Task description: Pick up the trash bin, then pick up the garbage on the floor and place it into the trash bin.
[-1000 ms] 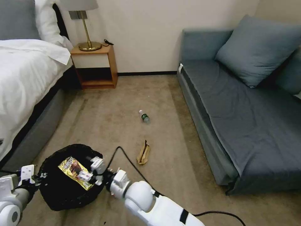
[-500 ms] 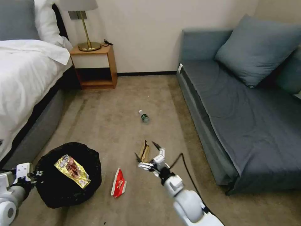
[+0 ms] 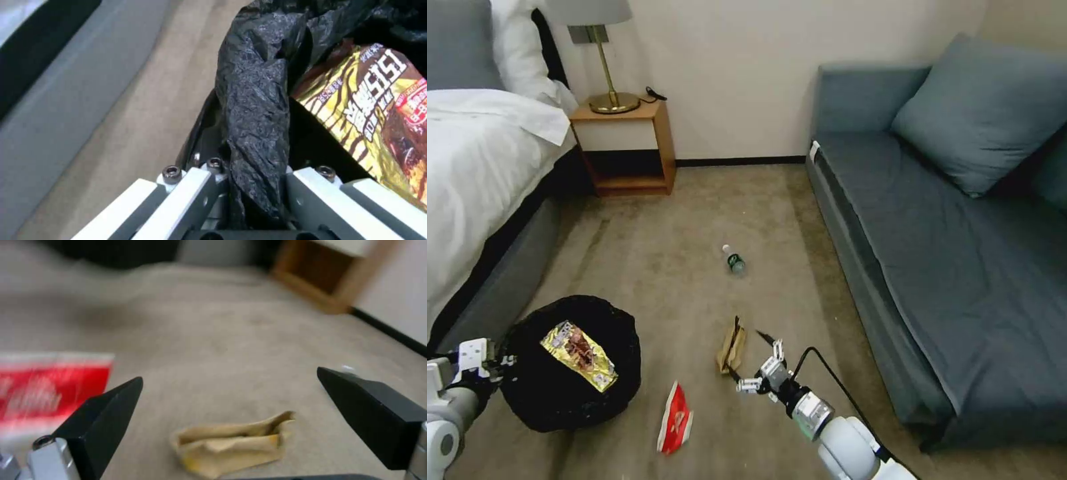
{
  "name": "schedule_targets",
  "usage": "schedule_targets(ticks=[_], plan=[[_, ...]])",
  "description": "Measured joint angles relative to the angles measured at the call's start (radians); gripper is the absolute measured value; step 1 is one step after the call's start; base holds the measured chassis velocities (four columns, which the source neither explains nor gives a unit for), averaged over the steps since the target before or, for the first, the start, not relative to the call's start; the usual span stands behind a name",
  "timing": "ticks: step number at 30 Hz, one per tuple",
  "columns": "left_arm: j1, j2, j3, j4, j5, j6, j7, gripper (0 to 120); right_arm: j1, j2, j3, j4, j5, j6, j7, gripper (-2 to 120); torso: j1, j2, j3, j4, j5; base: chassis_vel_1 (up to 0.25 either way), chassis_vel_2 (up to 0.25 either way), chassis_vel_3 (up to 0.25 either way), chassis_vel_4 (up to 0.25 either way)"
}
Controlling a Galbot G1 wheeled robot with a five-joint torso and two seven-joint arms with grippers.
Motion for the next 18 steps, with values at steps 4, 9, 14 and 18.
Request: schedule_targets(ticks=[4,9,14,18], plan=[[0.010,-0.010,-0.006,-0.007,0.000,0.001,0.000,3,0.139,-0.023,-0.122,-0.092,-0.111,0.028,-0.098,100,0.000,0.000,0.000,0.0009,0.0000,0.019,-0.004,0.013,-0.018],[0.011,-0.027,-0.016,-0.007,0.022,0.001,0.000,3,0.277,0.013,-0.244,-0.185,-0.201,0.060,-0.169,100,0.000,0.000,0.000,0.0009,0.0000,0.054,-0.029,-0.029,0.047],[0.018,-0.047,-0.032,-0.017,0.029,0.000,0.000,3,0.430,0.094,-0.364,-0.303,-0.339,0.146,-0.231,100,0.000,0.000,0.000,0.0009,-0.0003,0.000,0.000,0.000,0.000],[0.018,-0.055,-0.049,-0.018,0.027,0.000,0.001,3,0.494,0.150,-0.426,-0.379,-0.361,0.175,-0.257,100,0.000,0.000,0.000,0.0008,-0.0003,0.000,0.000,0.000,0.000]])
